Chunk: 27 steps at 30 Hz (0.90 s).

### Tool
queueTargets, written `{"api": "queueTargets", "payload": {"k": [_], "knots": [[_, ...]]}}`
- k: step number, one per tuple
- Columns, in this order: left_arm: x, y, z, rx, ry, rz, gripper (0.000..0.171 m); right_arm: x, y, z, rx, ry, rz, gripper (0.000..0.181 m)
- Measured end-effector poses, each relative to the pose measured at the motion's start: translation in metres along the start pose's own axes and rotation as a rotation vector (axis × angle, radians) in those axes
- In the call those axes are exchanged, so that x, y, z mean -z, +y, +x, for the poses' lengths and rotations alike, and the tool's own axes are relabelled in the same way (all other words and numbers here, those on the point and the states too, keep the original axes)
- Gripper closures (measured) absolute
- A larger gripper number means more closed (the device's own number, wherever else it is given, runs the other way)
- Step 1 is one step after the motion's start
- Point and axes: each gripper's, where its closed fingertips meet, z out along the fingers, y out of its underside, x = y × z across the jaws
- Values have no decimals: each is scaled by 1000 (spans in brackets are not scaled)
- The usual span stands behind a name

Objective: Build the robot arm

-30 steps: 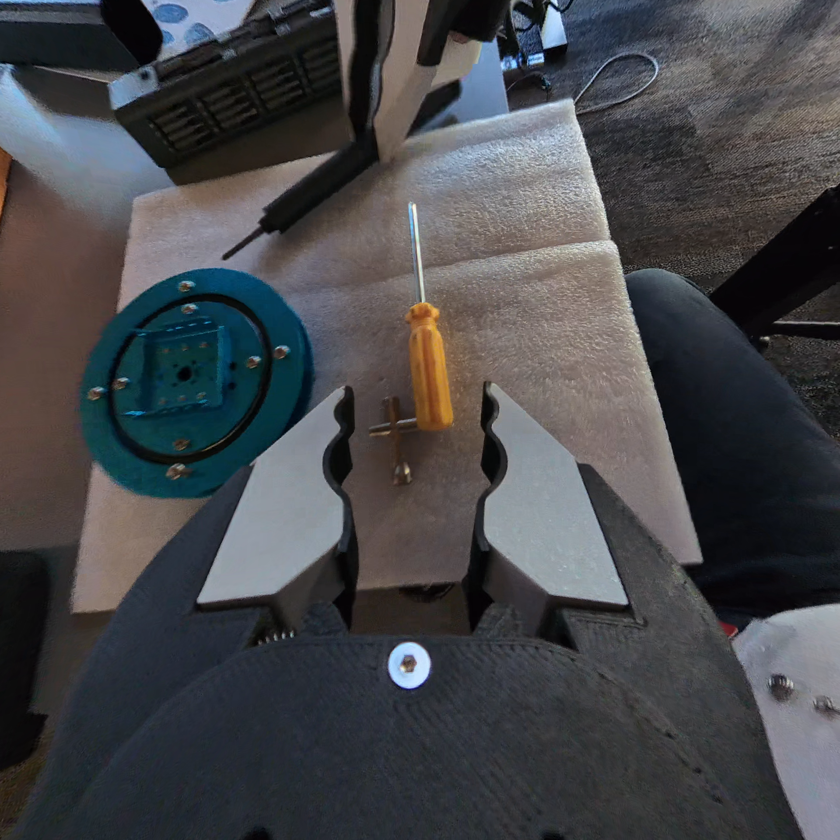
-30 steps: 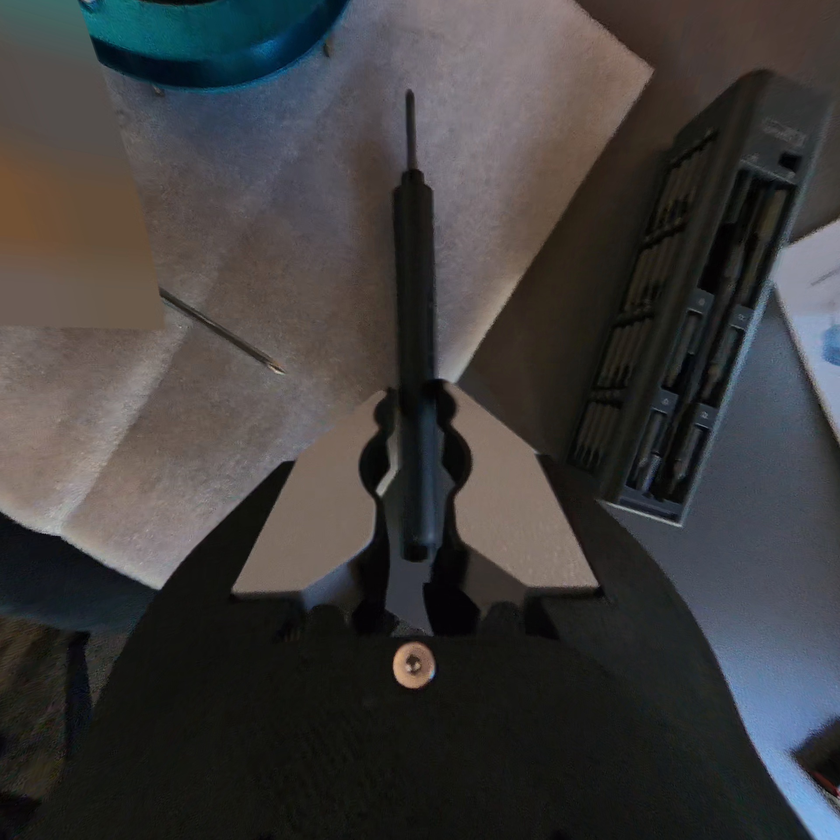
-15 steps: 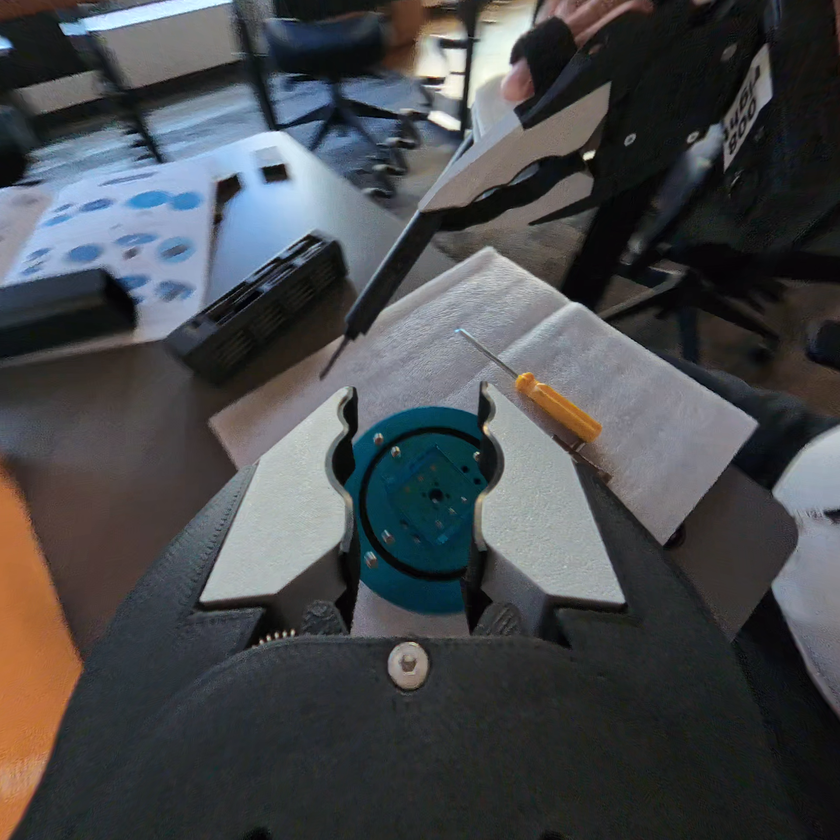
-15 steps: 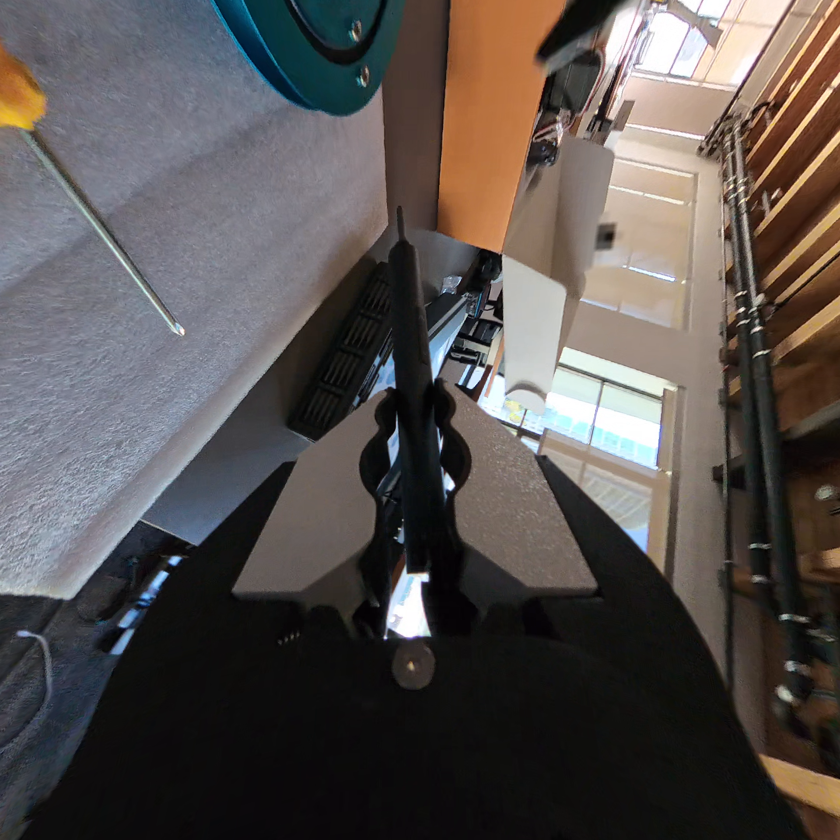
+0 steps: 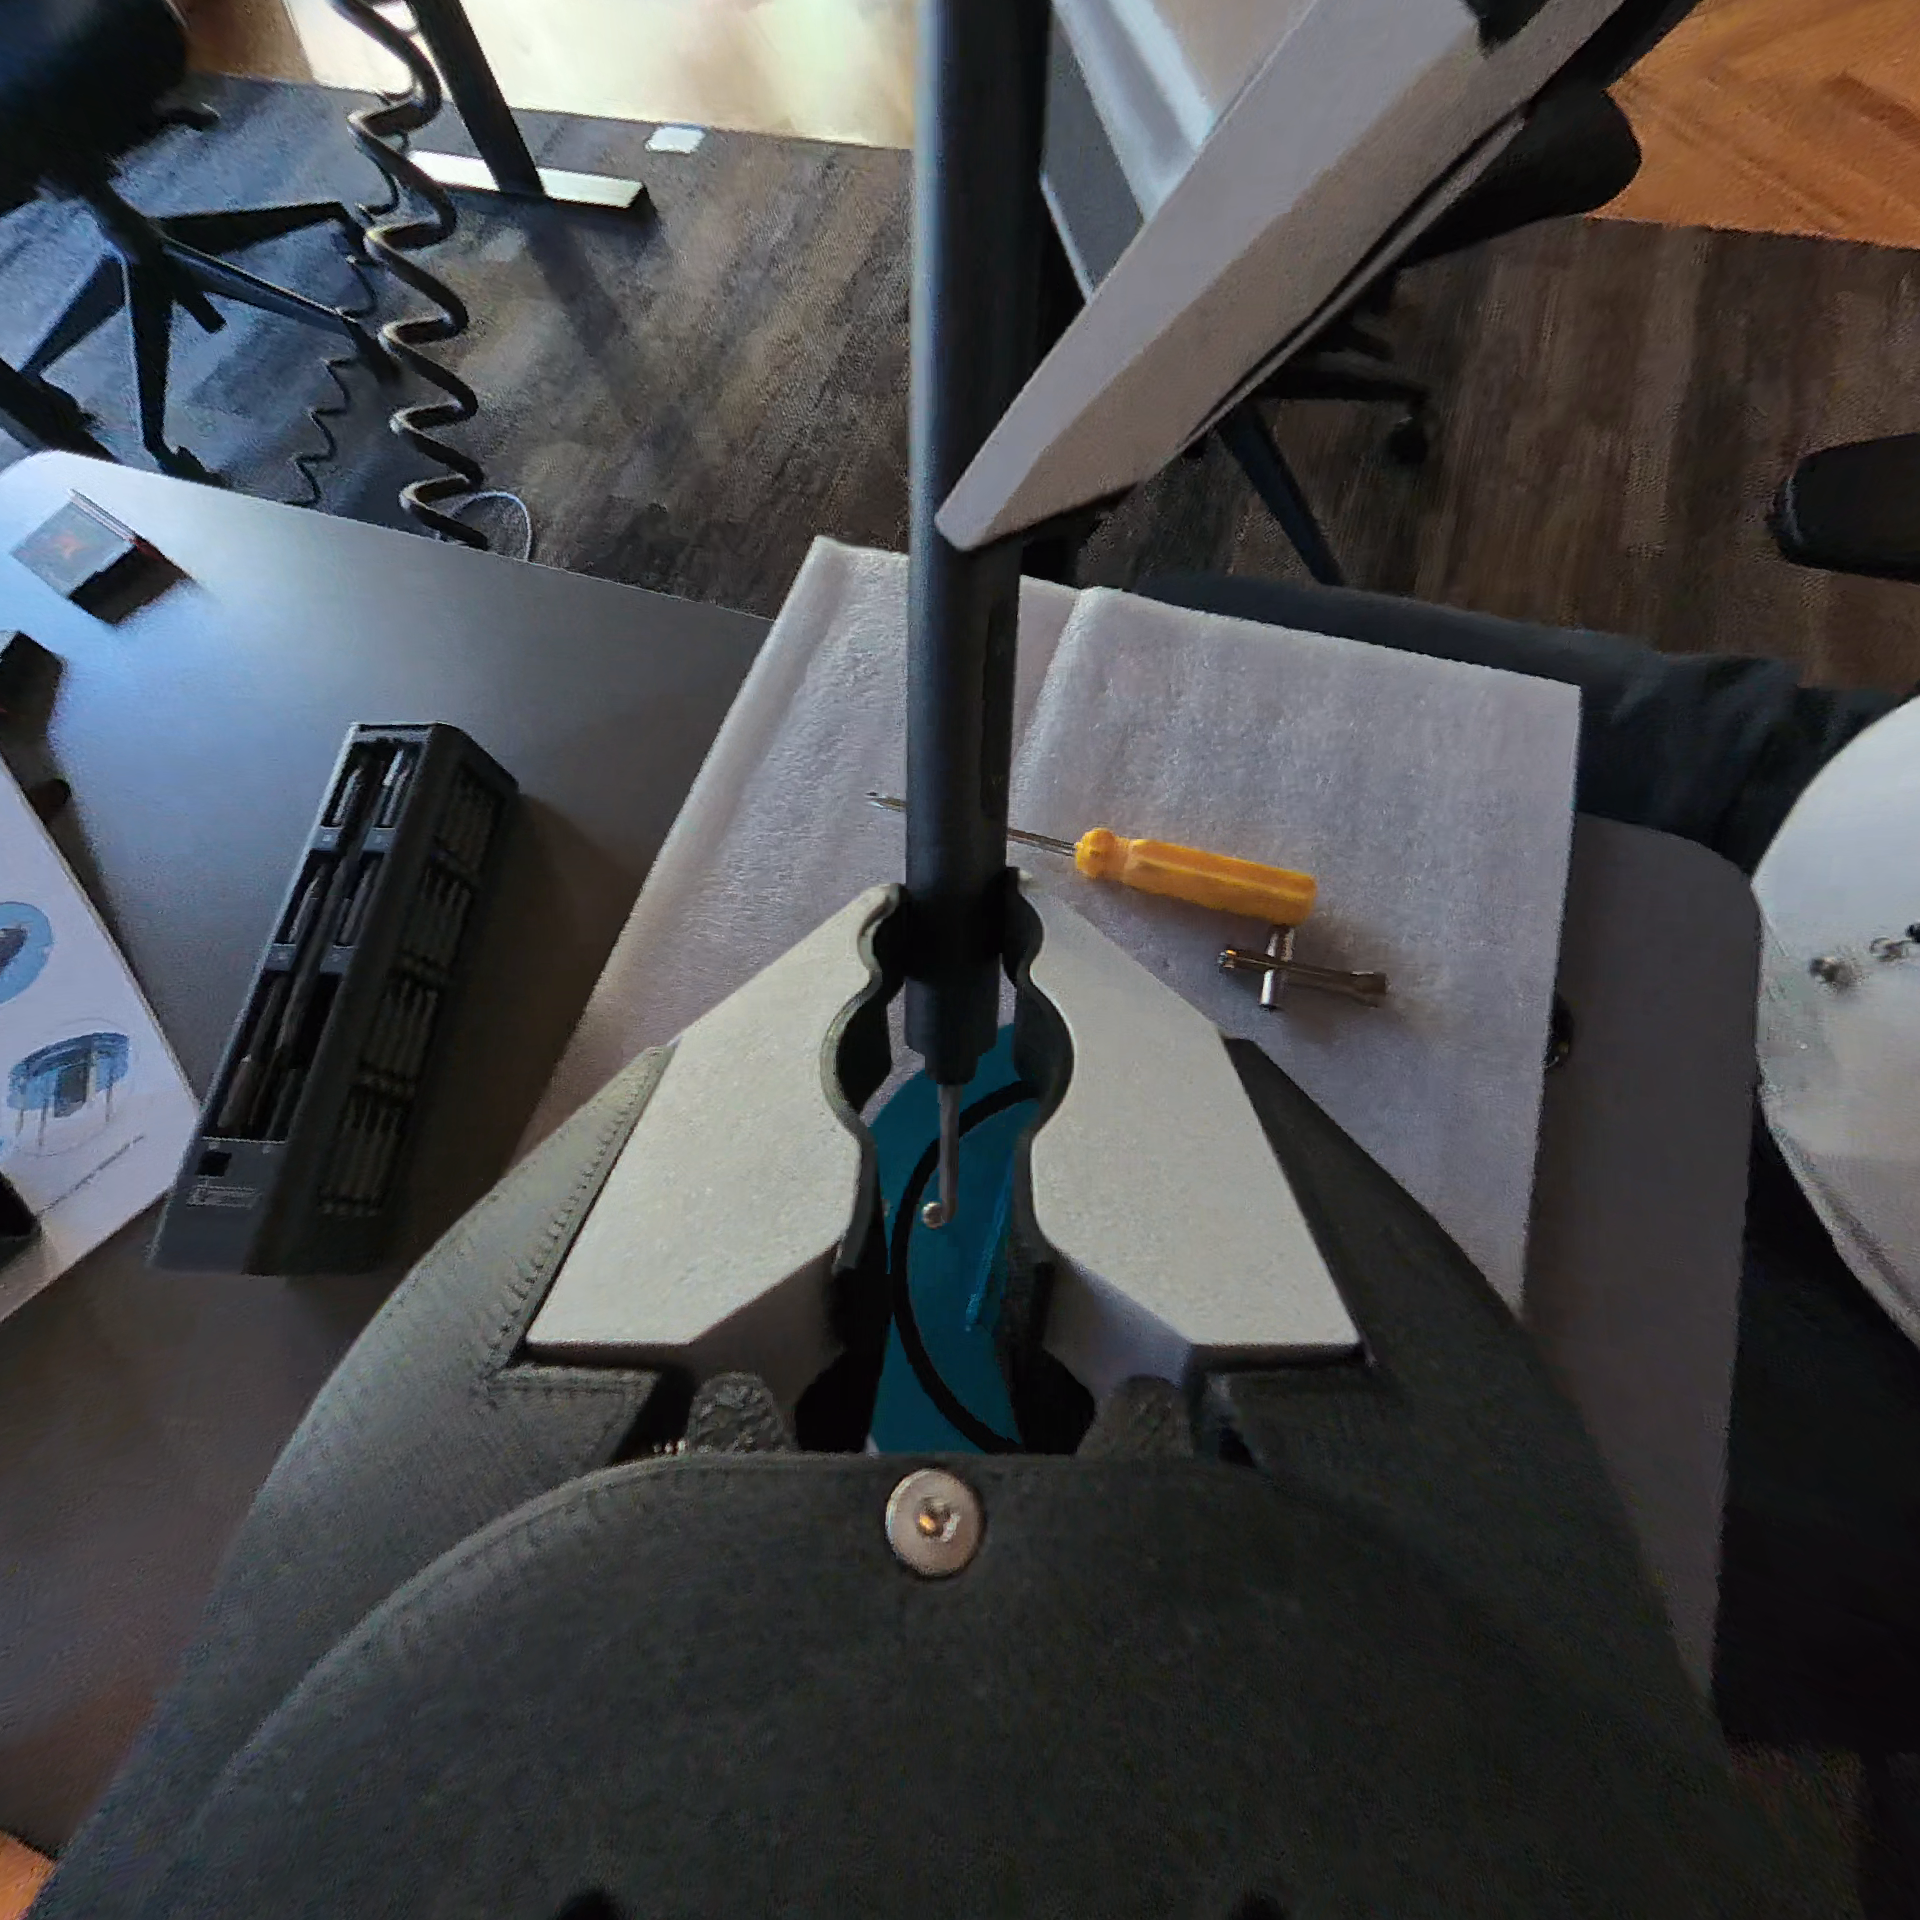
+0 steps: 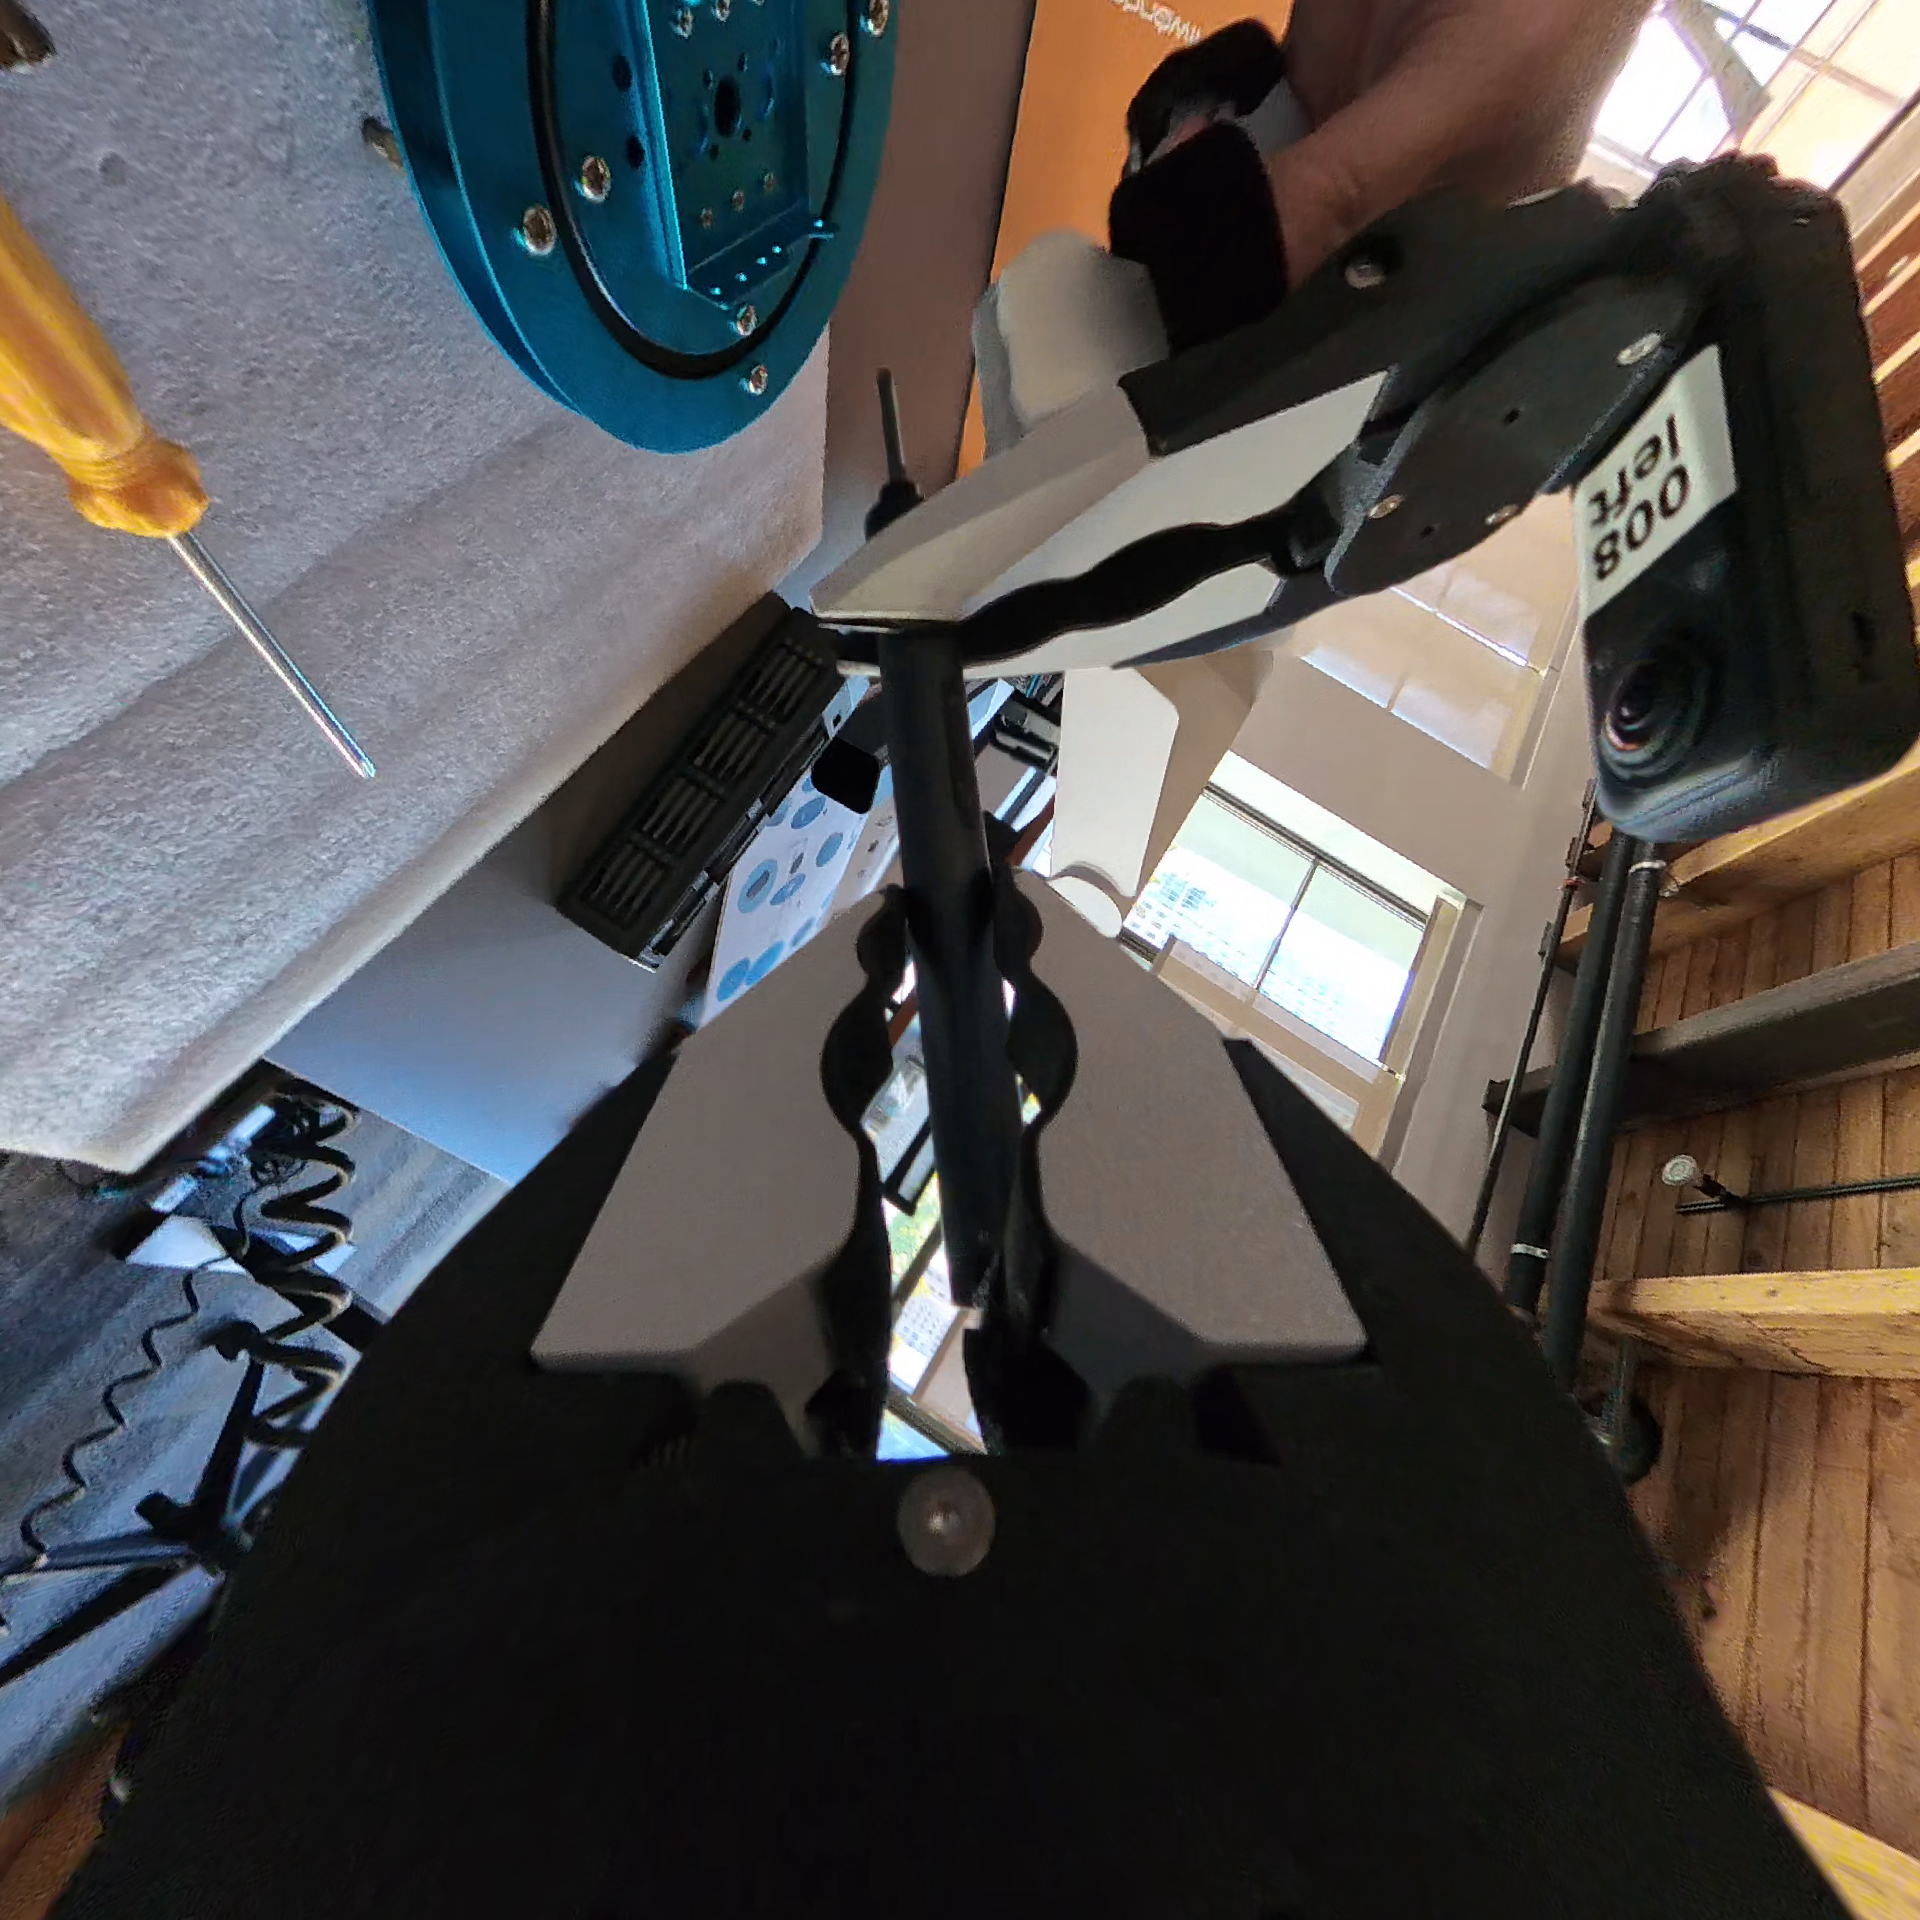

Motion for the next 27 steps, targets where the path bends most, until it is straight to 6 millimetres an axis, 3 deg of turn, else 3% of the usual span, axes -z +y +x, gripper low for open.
{"api": "queueTargets", "payload": {"k": [3, 6, 8, 10, 12, 14, 16, 18, 21, 23, 27], "knots": [[6, -7, 4, 30, -46, 27, 155, 1, 7, 10, -4, -5, -51, 164], [25, -24, 9, 111, -75, 169, 155, 7, 20, 42, -135, 76, -115, 155], [41, -35, 16, 196, -60, 299, 156, 23, 38, 68, -248, 170, -213, 141], [56, -39, 23, 259, -58, 402, 155, 53, 47, 86, -560, 298, -219, 142], [68, -41, 34, 298, -56, 488, 155, 76, 25, 86, -1037, 347, 10, 147], [74, -44, 47, 322, -46, 550, 156, 90, -19, 81, -1497, 234, 429, 139], [77, -47, 57, 323, -69, 591, 156, 90, -33, 79, -1856, 166, 703, 121], [79, -56, 66, 312, -101, 637, 156, 78, -41, 75, -2089, 55, 876, 123], [74, -69, 78, 290, -137, 684, 156, 71, -46, 85, -2215, 68, 1010, 143], [71, -75, 84, 285, -149, 703, 156, 72, -41, 87, -2213, 146, 979, 166], [67, -78, 84, 284, -213, 685, 156, 70, -40, 88, -2244, 106, 964, 163]]}}
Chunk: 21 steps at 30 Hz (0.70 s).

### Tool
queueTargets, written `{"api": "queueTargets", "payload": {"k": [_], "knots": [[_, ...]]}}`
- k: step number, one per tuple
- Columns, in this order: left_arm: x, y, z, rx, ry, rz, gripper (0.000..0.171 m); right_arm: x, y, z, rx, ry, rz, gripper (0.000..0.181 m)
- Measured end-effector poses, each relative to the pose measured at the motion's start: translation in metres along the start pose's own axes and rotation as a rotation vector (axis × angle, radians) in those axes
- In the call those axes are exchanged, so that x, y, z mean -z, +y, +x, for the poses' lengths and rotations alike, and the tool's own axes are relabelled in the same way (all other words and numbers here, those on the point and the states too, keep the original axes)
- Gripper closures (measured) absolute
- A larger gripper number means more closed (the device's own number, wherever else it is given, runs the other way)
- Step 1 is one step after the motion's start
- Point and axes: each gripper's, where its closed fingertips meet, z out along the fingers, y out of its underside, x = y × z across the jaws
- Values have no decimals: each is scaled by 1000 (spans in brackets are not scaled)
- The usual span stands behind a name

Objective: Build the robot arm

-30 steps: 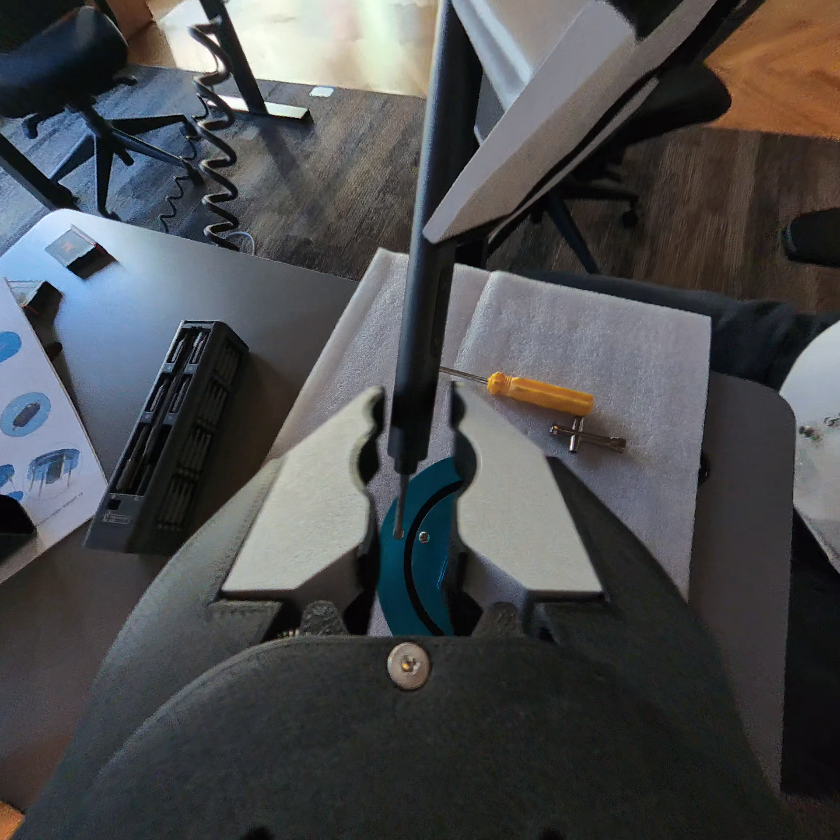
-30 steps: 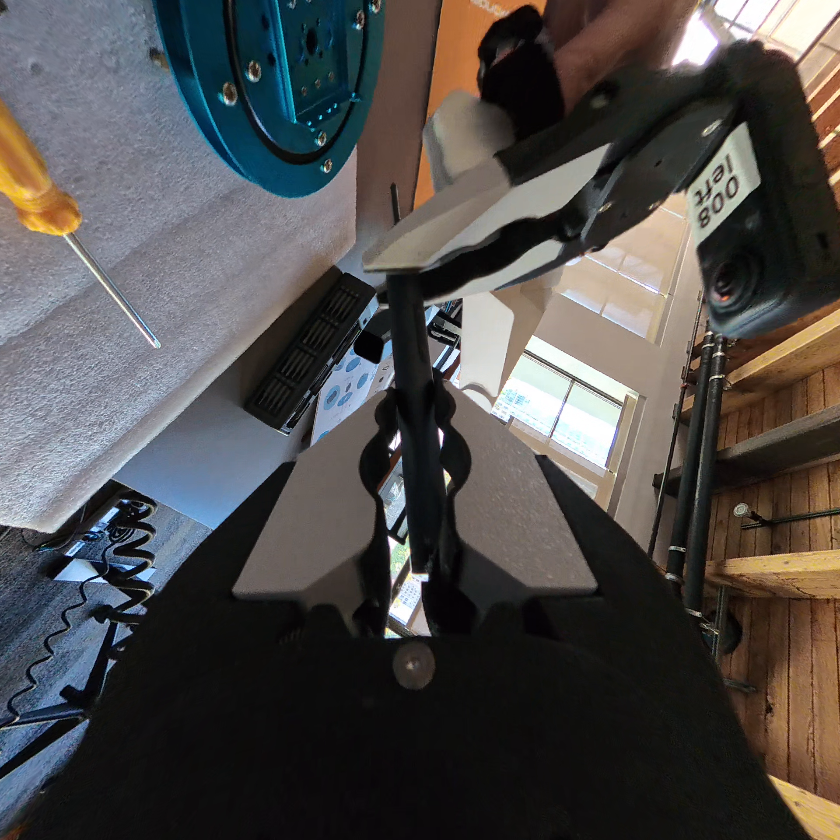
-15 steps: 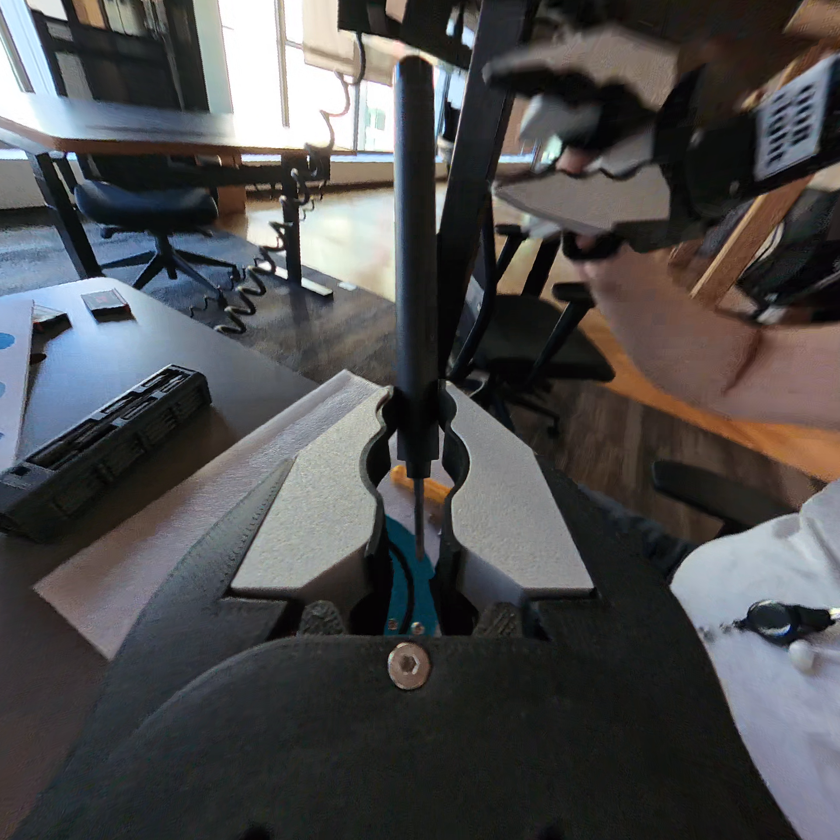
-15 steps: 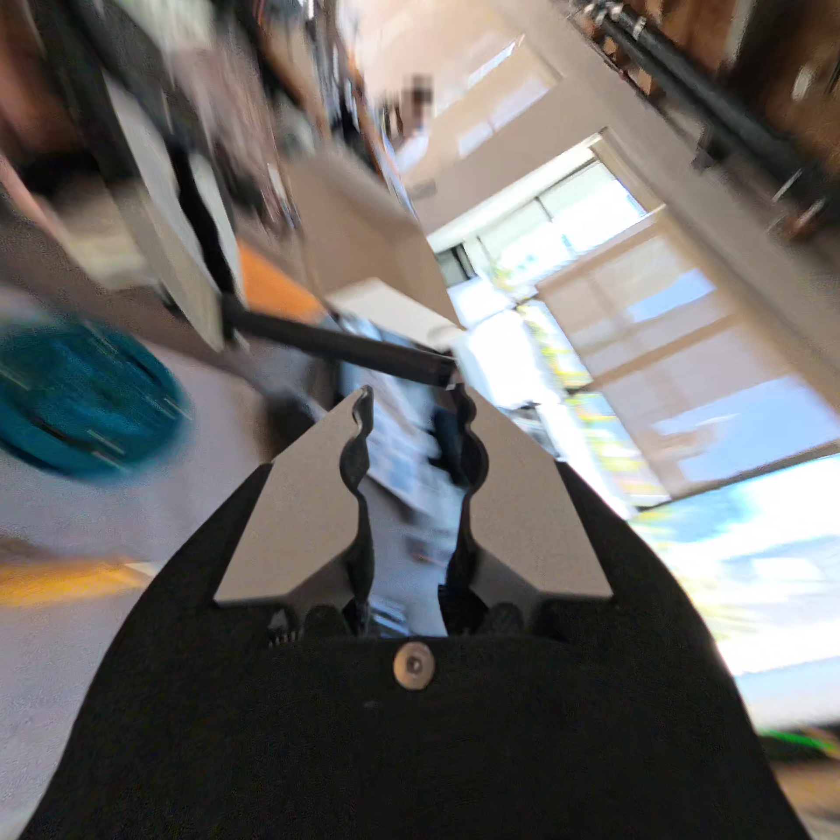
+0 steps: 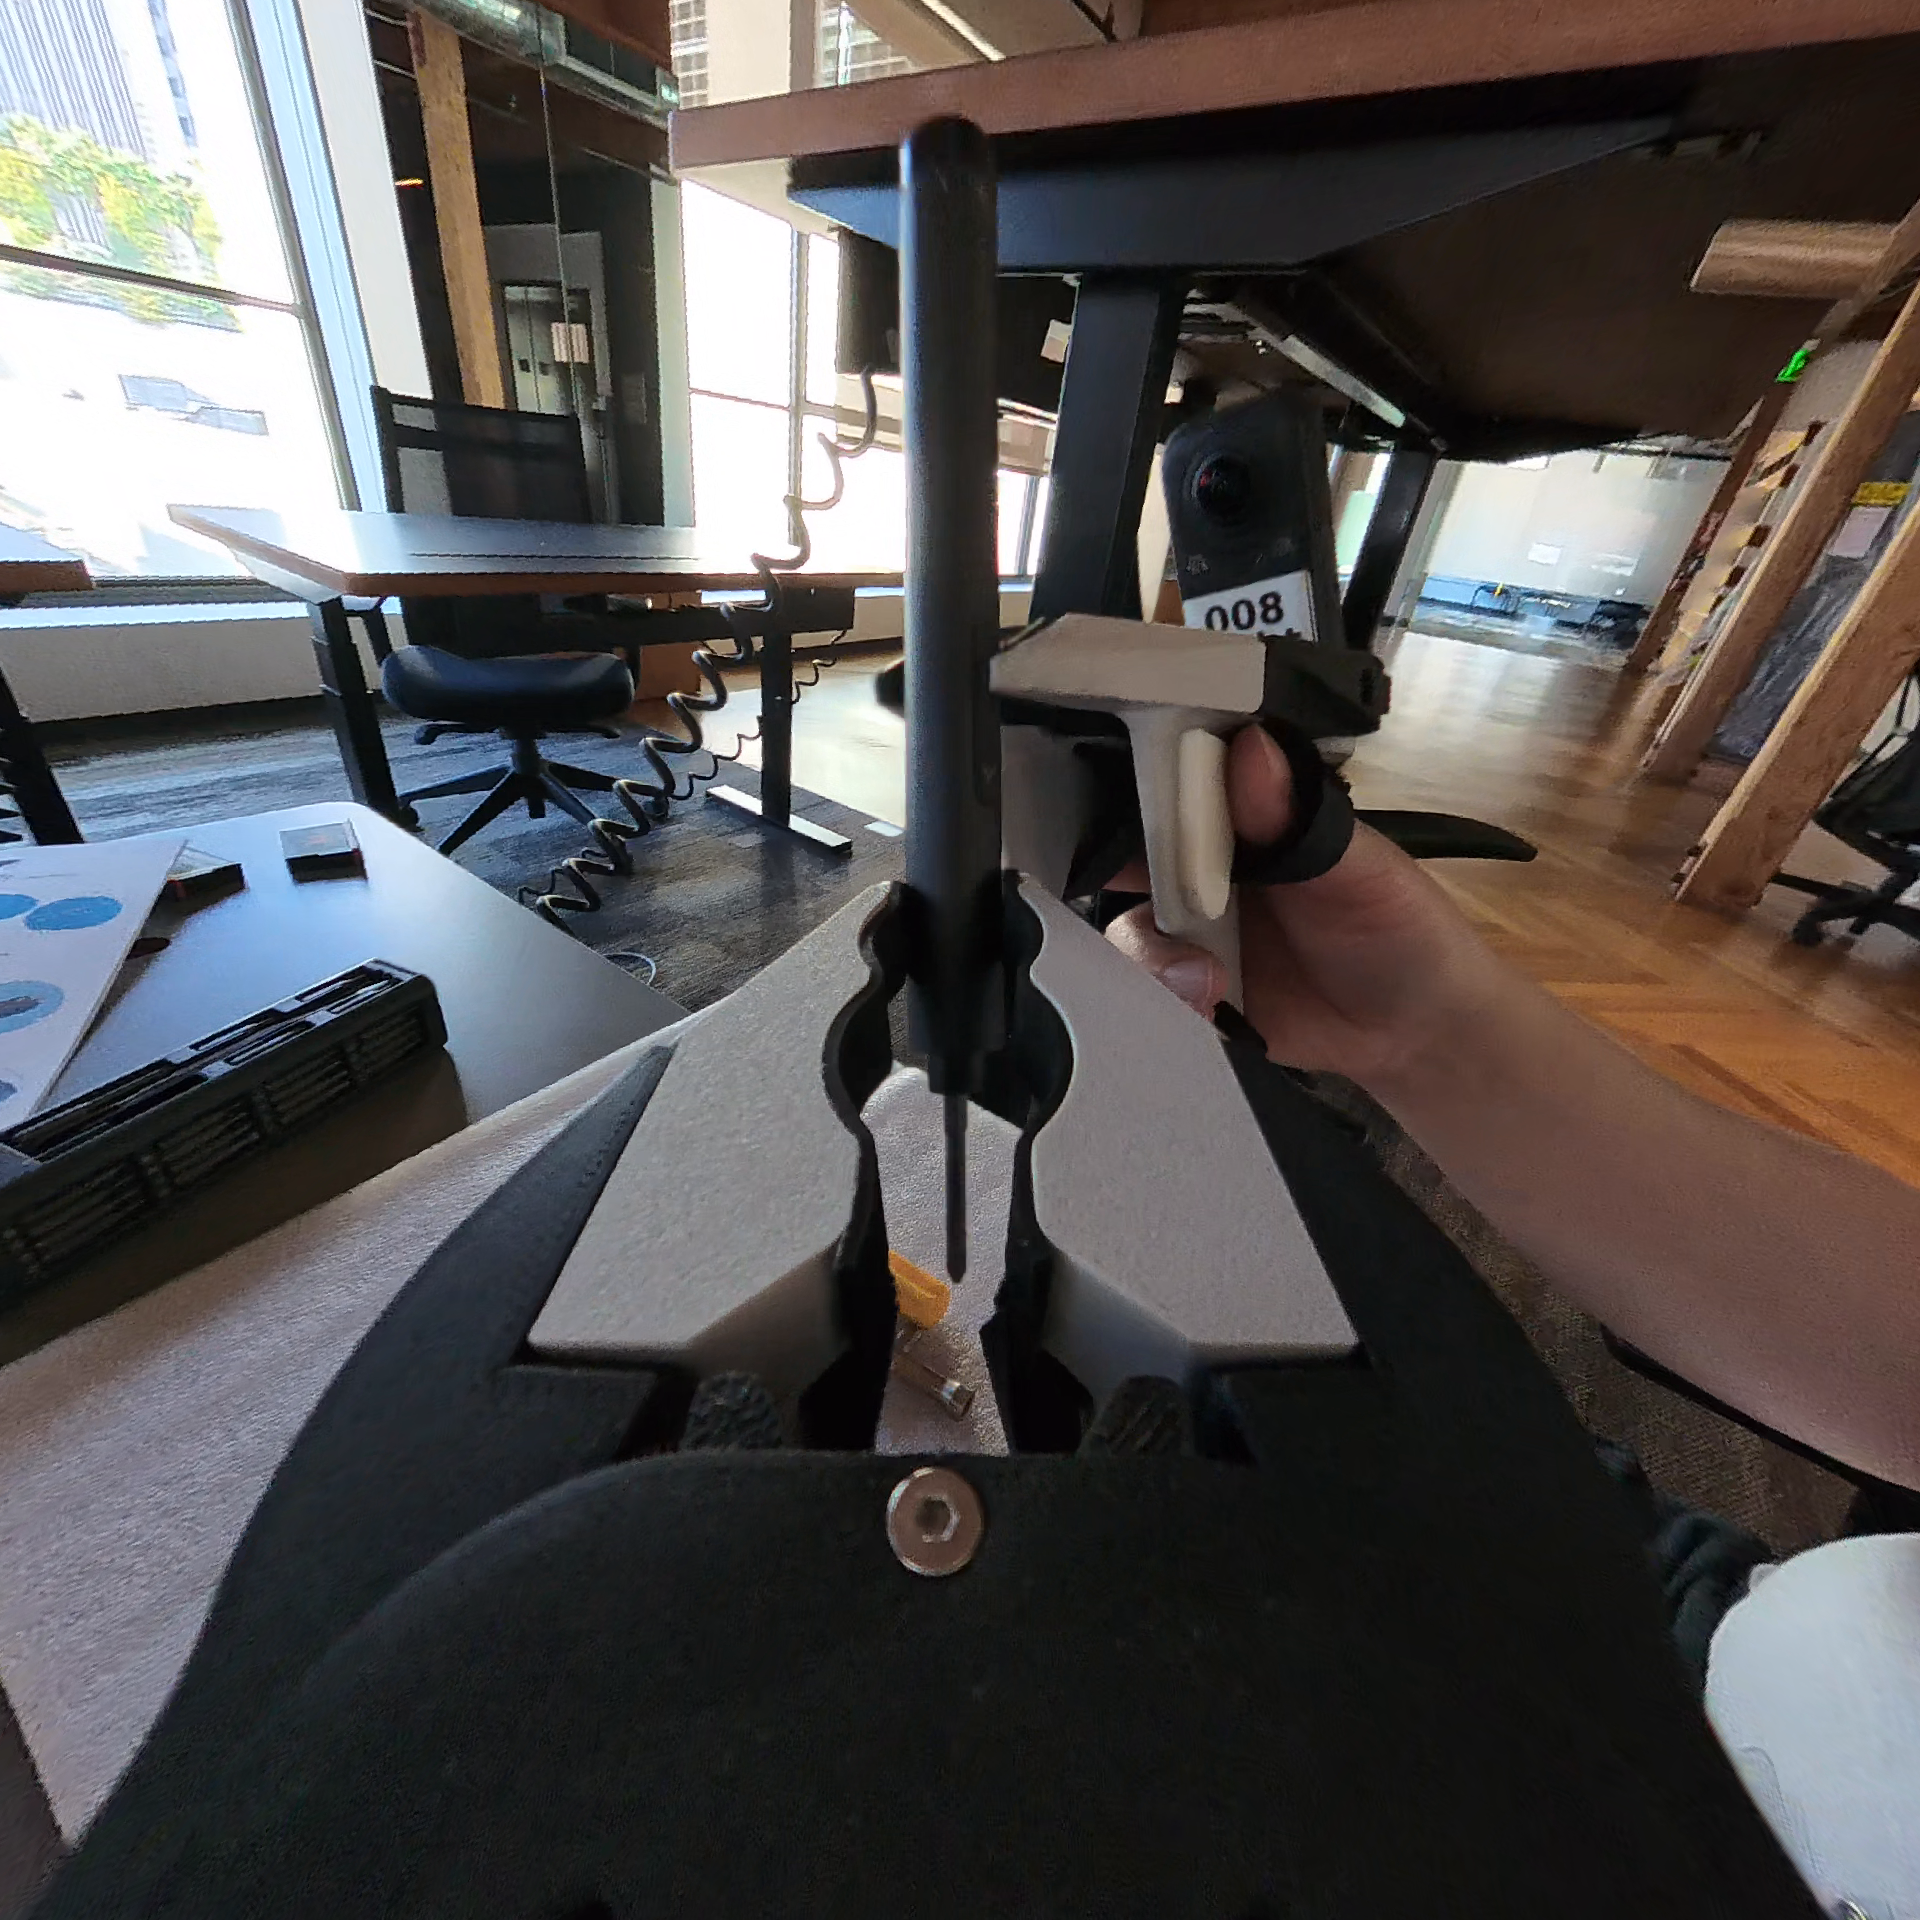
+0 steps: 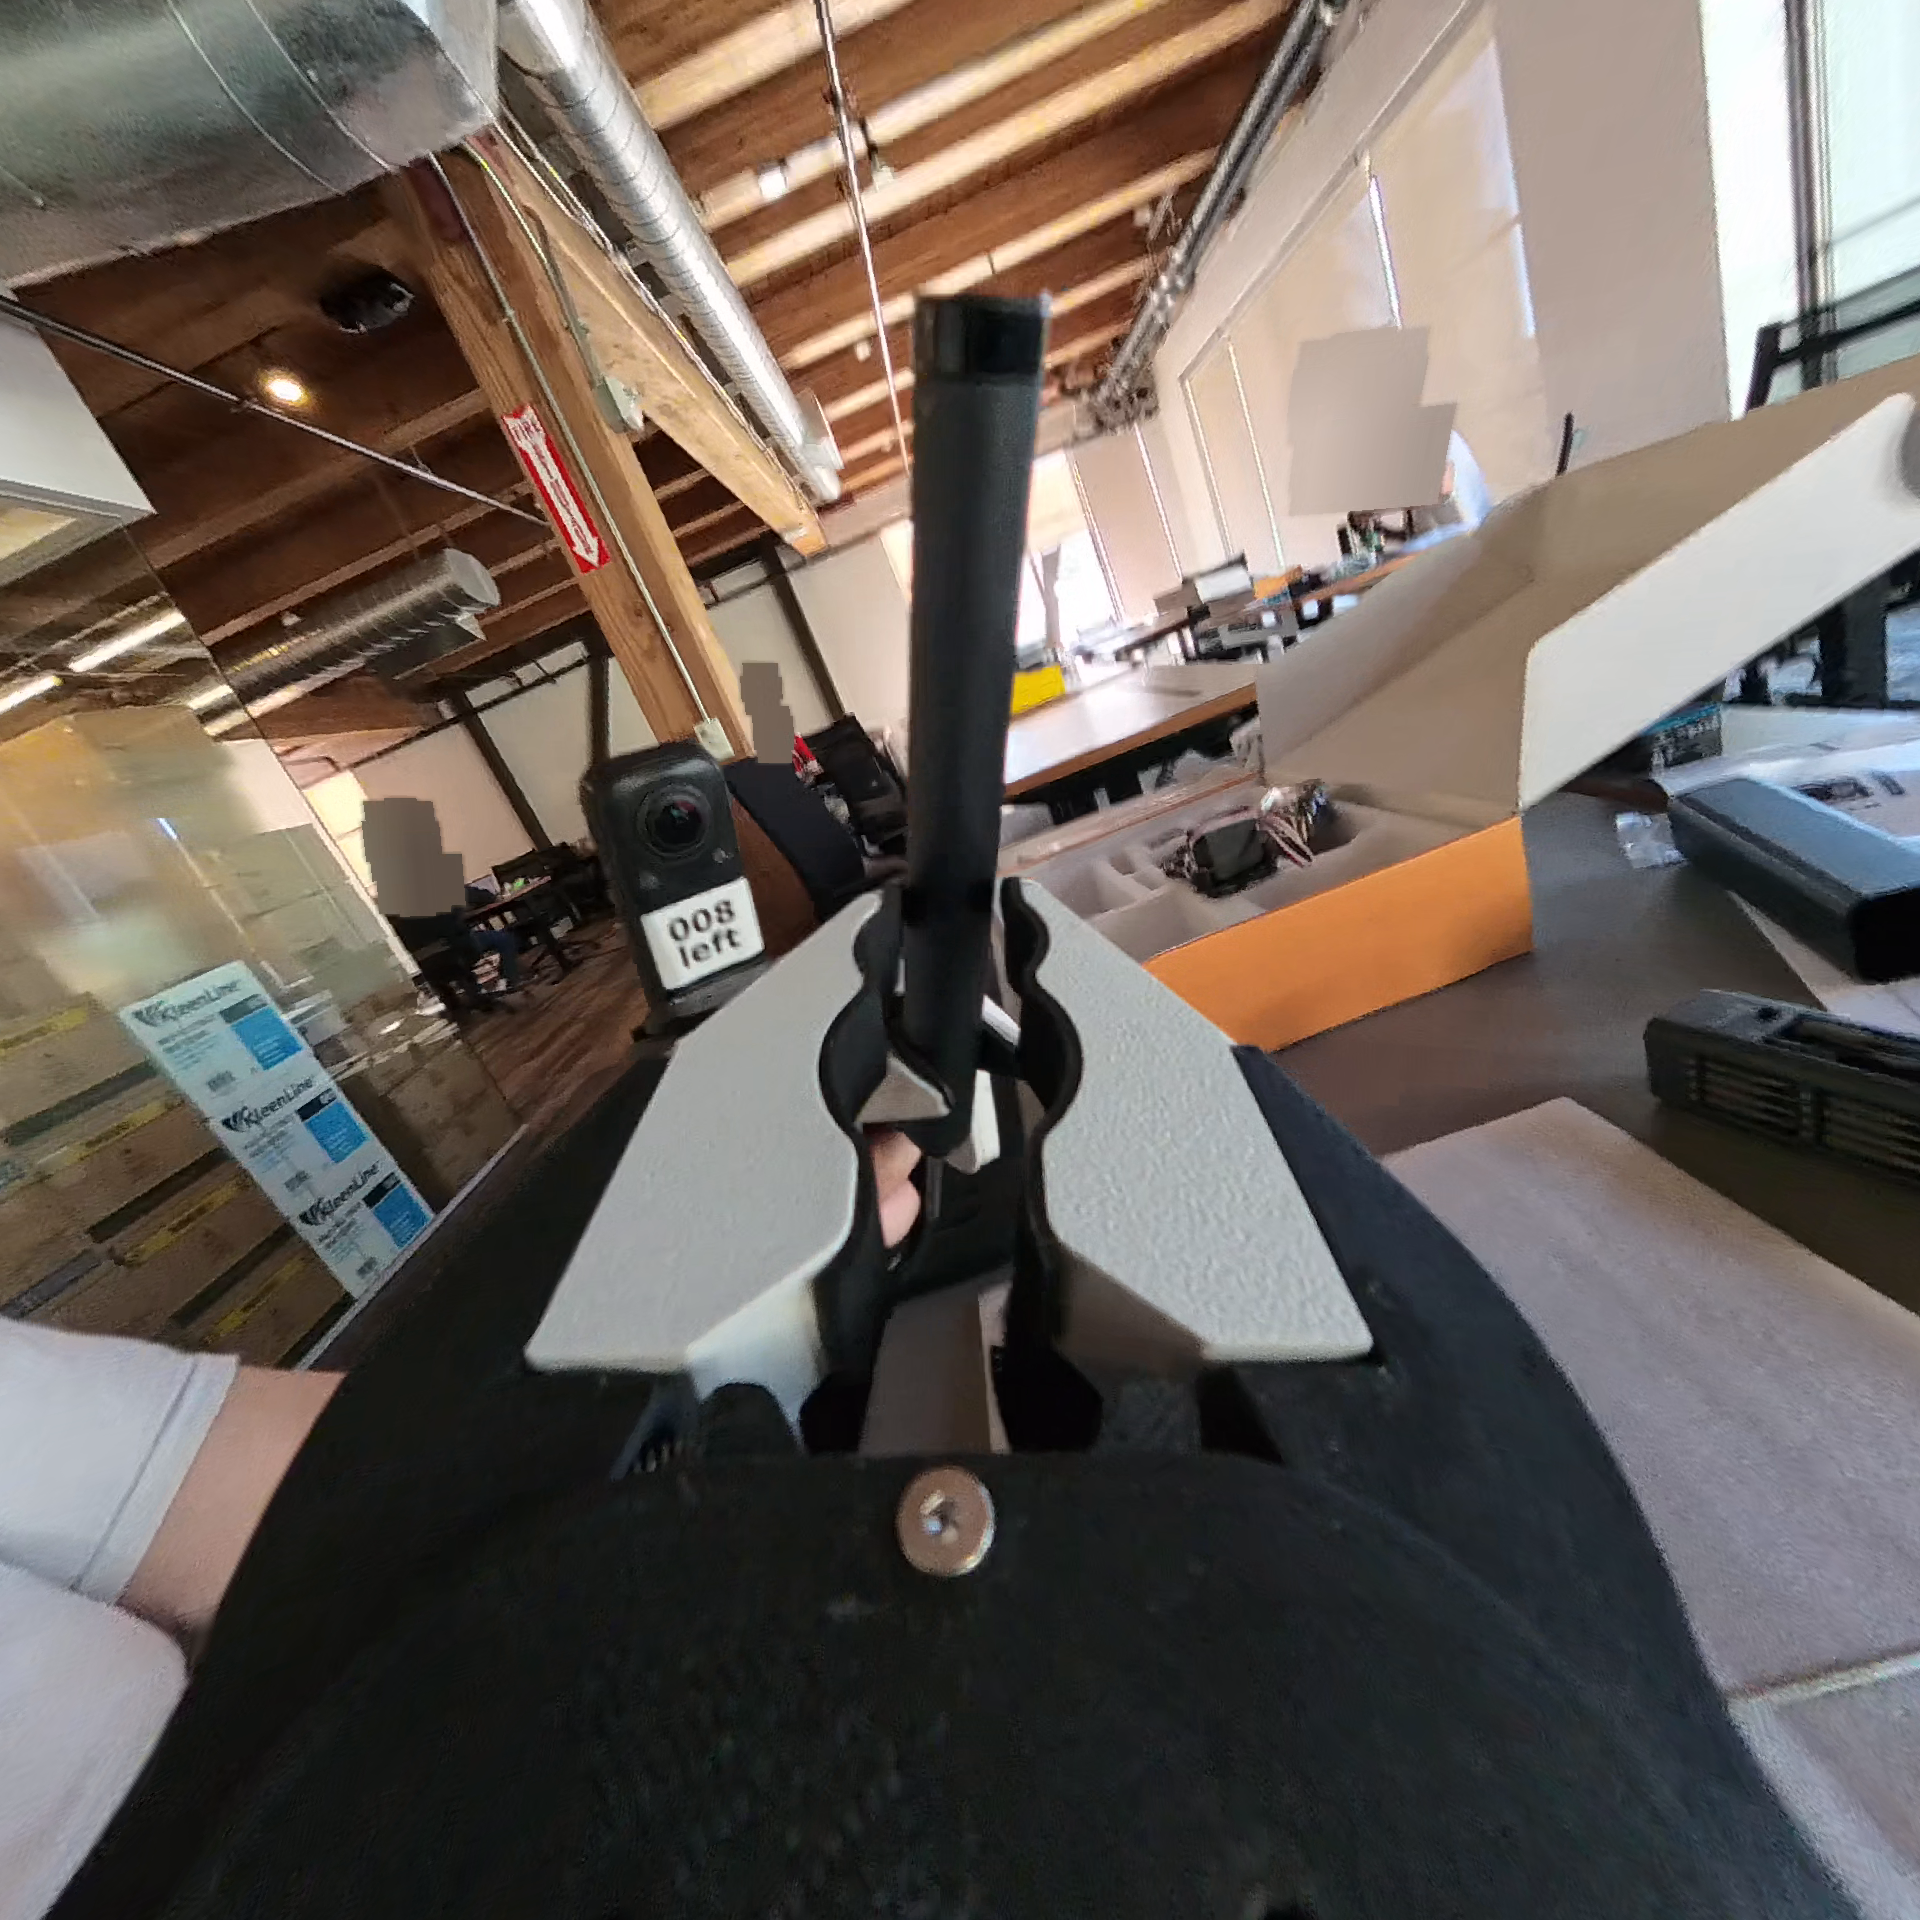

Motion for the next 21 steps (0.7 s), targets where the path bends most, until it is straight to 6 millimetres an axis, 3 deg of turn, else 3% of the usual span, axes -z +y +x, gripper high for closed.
{"api": "queueTargets", "payload": {"k": [1, 3, 8, 10, 13, 15, 17, 21], "knots": [[-1, 0, 0, -2, -5, -4, 156, -2, 6, 3, -11, 19, -49, 156], [-3, -1, -1, 11, -21, -8, 156, -6, 20, 5, -15, 28, -152, 159], [-3, 0, -5, 18, -48, -2, 156, -9, 22, 9, -19, 15, -181, 162], [7, 2, -7, -26, -29, -36, 151, -11, 27, 12, -7, 0, -240, 163], [31, -21, -25, -33, -23, 4, 129, -15, 40, 26, 128, 46, -367, 165], [36, -40, -40, -12, -10, 20, 116, -20, 57, 33, 189, 63, -473, 165], [28, -47, -46, 9, 43, -13, 104, -27, 75, 32, 211, 42, -564, 165], [7, -30, -32, -83, 182, -170, 108, -35, 96, 34, 255, 71, -684, 165]]}}
